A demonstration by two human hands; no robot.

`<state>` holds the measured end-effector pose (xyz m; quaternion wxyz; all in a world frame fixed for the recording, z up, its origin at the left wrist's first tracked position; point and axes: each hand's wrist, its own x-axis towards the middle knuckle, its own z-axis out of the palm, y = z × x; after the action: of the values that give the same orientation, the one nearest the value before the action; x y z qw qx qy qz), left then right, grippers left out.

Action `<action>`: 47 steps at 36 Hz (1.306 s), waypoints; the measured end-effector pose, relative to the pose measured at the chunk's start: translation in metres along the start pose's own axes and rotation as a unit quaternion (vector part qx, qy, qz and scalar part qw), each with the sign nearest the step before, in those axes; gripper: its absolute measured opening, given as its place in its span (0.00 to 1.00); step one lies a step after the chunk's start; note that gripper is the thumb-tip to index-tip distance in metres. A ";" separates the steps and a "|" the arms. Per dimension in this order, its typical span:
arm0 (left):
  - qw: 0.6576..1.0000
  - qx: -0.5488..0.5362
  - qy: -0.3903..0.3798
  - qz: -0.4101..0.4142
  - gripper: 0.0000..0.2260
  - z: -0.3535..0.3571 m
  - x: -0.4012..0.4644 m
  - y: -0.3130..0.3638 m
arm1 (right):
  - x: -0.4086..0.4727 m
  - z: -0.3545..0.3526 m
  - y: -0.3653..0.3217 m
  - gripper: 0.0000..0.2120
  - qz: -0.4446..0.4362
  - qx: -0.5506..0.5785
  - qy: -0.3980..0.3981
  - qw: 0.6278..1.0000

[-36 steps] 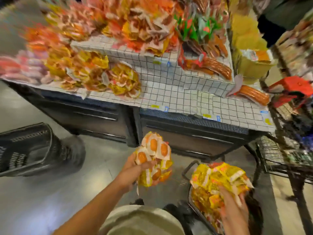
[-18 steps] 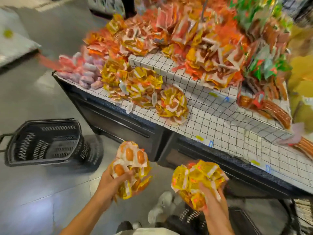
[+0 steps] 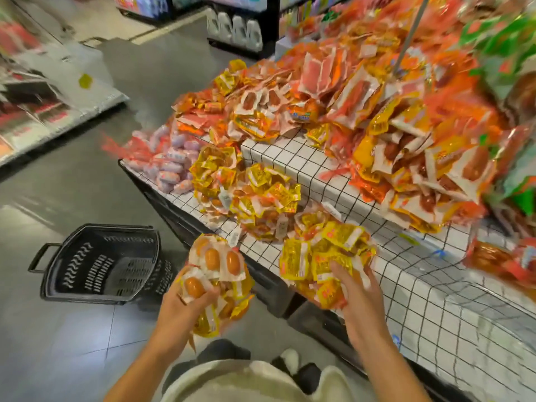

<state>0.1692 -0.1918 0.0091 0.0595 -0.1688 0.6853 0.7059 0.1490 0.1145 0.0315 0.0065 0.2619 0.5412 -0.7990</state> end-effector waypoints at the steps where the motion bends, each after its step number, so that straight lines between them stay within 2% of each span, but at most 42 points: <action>1: 1.000 0.002 -0.002 -0.002 0.21 0.004 0.008 0.003 | 0.009 0.006 -0.009 0.30 -0.009 0.001 -0.005 1.000; 5: 0.999 -0.001 -0.035 -0.002 0.26 0.015 0.041 0.012 | 0.047 0.025 -0.028 0.32 -0.025 0.016 0.006 1.000; 9: 0.995 0.019 -0.094 -0.005 0.31 0.015 0.080 0.016 | 0.082 0.039 -0.021 0.34 0.029 -0.010 0.037 0.999; 11: 0.992 0.025 -0.125 -0.013 0.32 0.015 0.099 0.021 | 0.092 0.041 -0.015 0.29 0.042 0.000 0.058 0.997; 13: 0.988 0.032 -0.151 -0.024 0.33 0.012 0.118 0.026 | 0.094 0.044 -0.009 0.20 0.016 0.006 0.072 0.997; 17: 0.981 0.053 -0.179 -0.046 0.30 0.008 0.143 0.039 | 0.085 0.053 -0.001 0.17 -0.035 -0.067 0.120 0.990; 19: 0.975 0.057 -0.201 -0.070 0.32 0.005 0.155 0.042 | 0.079 0.058 0.001 0.19 -0.059 -0.093 0.158 0.981; 23: 0.963 0.089 -0.230 -0.106 0.38 0.002 0.174 0.047 | 0.065 0.060 0.015 0.33 -0.079 -0.098 0.232 0.965; 24: 0.958 0.101 -0.246 -0.105 0.35 0.004 0.176 0.051 | 0.061 0.062 0.019 0.33 -0.083 -0.091 0.251 0.960; 27: 0.938 0.140 -0.299 -0.106 0.17 0.013 0.180 0.061 | 0.042 0.071 0.035 0.27 -0.114 -0.062 0.307 0.943; 29: 0.921 0.157 -0.341 -0.105 0.15 0.022 0.181 0.069 | 0.027 0.077 0.049 0.24 -0.140 -0.051 0.328 0.933; 32: 0.888 0.173 -0.408 -0.123 0.18 0.038 0.182 0.079 | 0.006 0.088 0.065 0.25 -0.153 -0.043 0.309 0.938; 34: 0.863 0.190 -0.453 -0.121 0.11 0.053 0.176 0.082 | -0.003 0.090 0.073 0.31 -0.134 -0.038 0.275 0.951; 35: 0.854 0.194 -0.466 -0.121 0.12 0.061 0.172 0.081 | -0.006 0.088 0.075 0.36 -0.118 -0.031 0.251 0.960; 37: 0.849 0.183 -0.474 -0.142 0.20 0.080 0.161 0.080 | -0.007 0.085 0.076 0.40 -0.072 0.004 0.201 0.977; 40: 0.835 0.172 -0.507 -0.130 0.16 0.110 0.146 0.077 | -0.008 0.072 0.072 0.37 0.034 0.140 0.143 0.979; 43: 0.839 0.166 -0.503 -0.123 0.20 0.141 0.132 0.077 | -0.008 0.045 0.059 0.45 0.065 0.192 0.112 0.973; 47: 0.858 0.186 -0.478 -0.033 0.18 0.180 0.122 0.075 | -0.003 0.005 0.032 0.31 -0.001 0.101 0.170 0.980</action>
<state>0.0034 -0.0362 0.0416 0.4329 0.1809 0.6856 0.5567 0.1590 0.0963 0.0066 -0.1133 0.3929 0.4514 -0.7931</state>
